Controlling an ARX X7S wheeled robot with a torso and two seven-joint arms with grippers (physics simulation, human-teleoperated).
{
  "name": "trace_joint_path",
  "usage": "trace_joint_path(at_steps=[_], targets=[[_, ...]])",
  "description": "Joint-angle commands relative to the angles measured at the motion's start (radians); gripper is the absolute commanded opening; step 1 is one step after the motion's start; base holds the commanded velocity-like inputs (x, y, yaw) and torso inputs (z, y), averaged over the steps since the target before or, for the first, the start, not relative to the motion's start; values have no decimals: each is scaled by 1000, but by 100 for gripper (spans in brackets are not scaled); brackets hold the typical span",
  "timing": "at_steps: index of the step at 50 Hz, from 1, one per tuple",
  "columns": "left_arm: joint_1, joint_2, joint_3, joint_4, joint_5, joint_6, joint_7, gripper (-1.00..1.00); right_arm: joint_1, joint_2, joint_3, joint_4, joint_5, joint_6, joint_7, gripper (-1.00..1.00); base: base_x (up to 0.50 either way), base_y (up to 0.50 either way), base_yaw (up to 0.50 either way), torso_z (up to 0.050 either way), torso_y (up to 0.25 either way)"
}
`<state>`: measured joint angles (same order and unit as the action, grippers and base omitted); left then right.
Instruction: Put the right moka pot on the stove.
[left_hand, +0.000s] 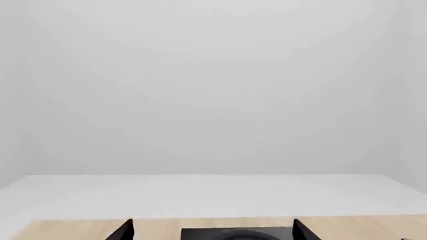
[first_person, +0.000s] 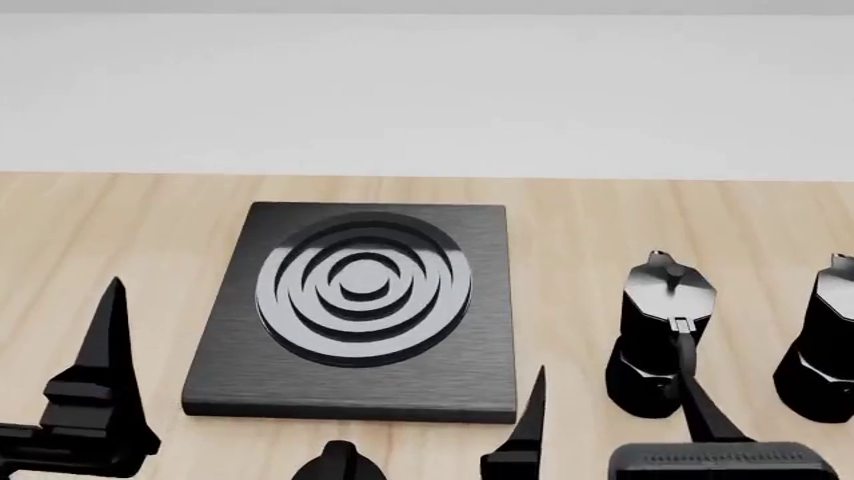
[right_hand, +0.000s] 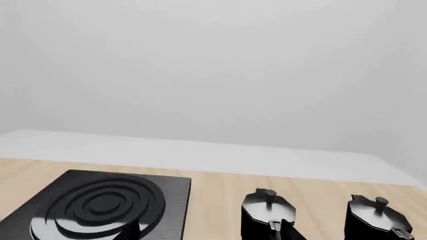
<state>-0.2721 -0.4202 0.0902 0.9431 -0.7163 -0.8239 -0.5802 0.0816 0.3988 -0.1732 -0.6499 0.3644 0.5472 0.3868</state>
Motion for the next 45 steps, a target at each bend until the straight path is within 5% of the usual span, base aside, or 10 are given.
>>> trace_joint_path(at_steps=[1, 23, 45], targets=[[-33, -19, -11, 60, -62, -61, -34, 100, 8, 12, 3, -53, 19, 47, 13, 100, 0, 0, 0, 0, 0], [-38, -30, -5, 58, -72, -55, -51, 100, 11, 32, 30, -106, 49, 92, 36, 100, 0, 0, 0, 0, 0], [-35, -47, 13, 41, -78, -24, -74, 100, 17, 47, 56, -139, 73, 118, 54, 100, 0, 0, 0, 0, -134]])
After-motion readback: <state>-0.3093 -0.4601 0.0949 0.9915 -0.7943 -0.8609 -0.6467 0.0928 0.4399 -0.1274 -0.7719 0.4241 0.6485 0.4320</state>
